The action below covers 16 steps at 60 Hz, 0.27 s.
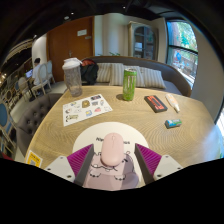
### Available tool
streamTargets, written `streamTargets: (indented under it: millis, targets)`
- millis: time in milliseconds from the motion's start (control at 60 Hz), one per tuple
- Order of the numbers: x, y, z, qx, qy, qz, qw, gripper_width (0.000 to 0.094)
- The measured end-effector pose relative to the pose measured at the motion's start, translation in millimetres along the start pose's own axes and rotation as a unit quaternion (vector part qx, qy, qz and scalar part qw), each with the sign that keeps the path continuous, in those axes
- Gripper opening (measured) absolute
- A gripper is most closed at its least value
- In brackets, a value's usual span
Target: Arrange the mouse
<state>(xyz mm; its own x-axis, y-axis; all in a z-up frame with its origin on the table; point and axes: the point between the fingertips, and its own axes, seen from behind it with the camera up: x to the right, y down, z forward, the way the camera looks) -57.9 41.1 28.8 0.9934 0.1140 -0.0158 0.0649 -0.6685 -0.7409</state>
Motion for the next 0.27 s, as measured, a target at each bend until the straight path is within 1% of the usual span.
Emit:
streamTargets:
  millis: [100, 267]
  targets:
    - [9, 11, -49, -0.018, 0.011, 0.0, 1.0, 0.0844]
    - [20, 55, -121, -0.058, 0.017, 0.02, 0.998, 0.085]
